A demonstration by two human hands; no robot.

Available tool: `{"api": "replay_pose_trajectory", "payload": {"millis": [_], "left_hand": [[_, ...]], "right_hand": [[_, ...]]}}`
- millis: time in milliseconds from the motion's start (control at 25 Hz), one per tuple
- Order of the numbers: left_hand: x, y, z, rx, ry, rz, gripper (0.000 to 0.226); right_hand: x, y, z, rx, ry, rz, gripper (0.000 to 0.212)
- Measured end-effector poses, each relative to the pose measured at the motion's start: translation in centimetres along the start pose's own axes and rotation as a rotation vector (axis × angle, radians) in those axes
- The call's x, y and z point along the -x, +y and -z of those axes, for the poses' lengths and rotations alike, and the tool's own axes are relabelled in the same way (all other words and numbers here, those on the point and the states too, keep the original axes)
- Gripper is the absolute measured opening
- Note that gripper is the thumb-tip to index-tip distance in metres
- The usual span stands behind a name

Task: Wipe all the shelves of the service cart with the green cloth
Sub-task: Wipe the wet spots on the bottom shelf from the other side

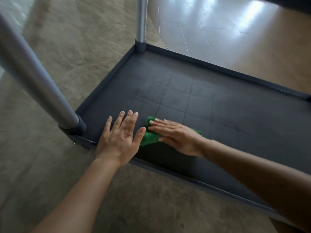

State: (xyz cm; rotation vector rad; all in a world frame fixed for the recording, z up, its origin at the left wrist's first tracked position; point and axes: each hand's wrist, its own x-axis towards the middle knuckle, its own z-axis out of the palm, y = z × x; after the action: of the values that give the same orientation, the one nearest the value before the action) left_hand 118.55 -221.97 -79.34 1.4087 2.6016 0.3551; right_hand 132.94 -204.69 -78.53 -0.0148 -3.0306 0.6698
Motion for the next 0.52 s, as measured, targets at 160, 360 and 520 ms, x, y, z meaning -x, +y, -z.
{"api": "replay_pose_trajectory", "payload": {"millis": [160,360,520], "left_hand": [[0.0,0.1,-0.1,-0.016,0.016,0.003,0.081],[0.1,0.1,-0.2,-0.018,0.026,0.006,0.081],[0.1,0.1,-0.1,-0.016,0.038,0.011,0.081]], "right_hand": [[-4.4,6.6,2.5,0.007,0.116,-0.243,0.043],[-8.6,11.4,4.8,0.018,0.195,-0.592,0.047],[-8.1,9.6,3.6,0.108,0.225,-0.589,0.050]]}}
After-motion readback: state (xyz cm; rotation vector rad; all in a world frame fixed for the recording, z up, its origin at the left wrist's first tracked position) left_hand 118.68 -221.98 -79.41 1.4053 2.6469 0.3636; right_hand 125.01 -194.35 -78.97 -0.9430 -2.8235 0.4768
